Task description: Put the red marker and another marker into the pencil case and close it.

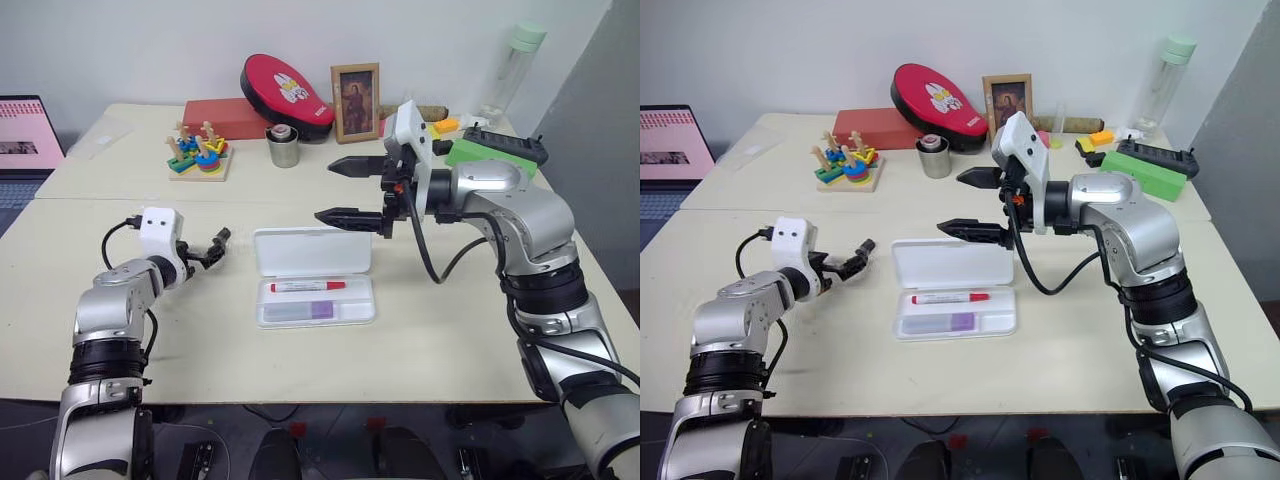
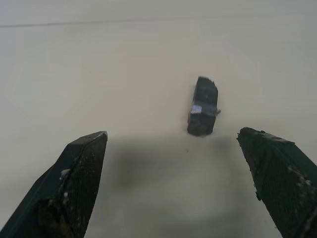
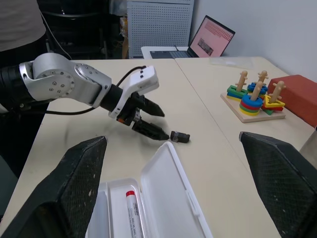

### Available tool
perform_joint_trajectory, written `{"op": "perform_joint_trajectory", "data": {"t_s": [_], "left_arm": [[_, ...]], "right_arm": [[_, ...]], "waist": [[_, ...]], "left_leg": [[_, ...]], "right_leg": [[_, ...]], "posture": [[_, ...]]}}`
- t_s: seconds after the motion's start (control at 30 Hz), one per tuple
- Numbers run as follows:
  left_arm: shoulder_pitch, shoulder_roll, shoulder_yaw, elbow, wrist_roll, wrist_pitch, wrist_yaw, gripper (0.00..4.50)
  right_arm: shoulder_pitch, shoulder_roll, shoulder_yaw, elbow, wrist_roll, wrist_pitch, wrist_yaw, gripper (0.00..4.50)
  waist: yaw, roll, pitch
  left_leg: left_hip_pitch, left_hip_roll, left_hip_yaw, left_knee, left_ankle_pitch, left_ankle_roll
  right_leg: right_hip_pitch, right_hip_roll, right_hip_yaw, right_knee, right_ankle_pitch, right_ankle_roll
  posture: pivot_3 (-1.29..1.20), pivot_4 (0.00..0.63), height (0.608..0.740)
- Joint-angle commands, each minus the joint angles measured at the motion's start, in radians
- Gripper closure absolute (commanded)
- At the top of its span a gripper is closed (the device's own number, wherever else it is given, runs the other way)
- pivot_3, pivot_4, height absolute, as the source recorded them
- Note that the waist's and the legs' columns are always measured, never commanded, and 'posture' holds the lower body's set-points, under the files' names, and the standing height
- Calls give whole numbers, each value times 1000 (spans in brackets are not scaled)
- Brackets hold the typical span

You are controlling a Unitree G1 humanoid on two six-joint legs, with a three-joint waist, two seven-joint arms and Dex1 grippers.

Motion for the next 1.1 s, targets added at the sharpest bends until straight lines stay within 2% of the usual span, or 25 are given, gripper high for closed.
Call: {"op": "perform_joint_trajectory", "data": {"t_s": [0.03,0.27,0.7,0.93,1.0,1.1], "left_arm": [[-69,10,-22,48,19,-43,-20,8],[-129,-6,-54,148,39,-92,-38,8],[-146,-20,-69,181,52,-105,-46,2546],[-140,-18,-60,175,46,-107,-44,3753],[-140,-18,-57,175,46,-111,-42,4019],[-138,-16,-51,172,44,-118,-36,4091]], "right_arm": [[-10,-3,-17,-27,-4,-14,-9,0],[-3,-12,-21,-38,0,-7,-10,0],[-7,-22,-18,-36,-4,-11,-9,0],[-15,-19,-19,-25,-5,-18,-5,0],[-17,-19,-20,-22,-4,-19,-4,0],[-16,-20,-22,-21,-5,-22,-2,0]], "waist": [[0,0,0],[-3,0,0],[-3,0,0],[-3,0,0],[-3,0,0],[-3,0,0]], "left_leg": [[0,0,0,0,0,0],[0,0,0,-1,0,0],[0,0,0,0,0,0],[0,0,0,0,0,0],[0,0,0,0,0,0],[0,0,0,0,0,0]], "right_leg": [[0,0,0,0,0,0],[0,0,0,0,0,0],[0,0,0,0,0,0],[0,0,0,0,0,0],[0,0,0,0,0,0],[0,0,0,0,0,0]], "posture": [[0,150,740],[0,150,740],[0,150,740],[0,150,740],[0,150,740],[0,150,740]]}}
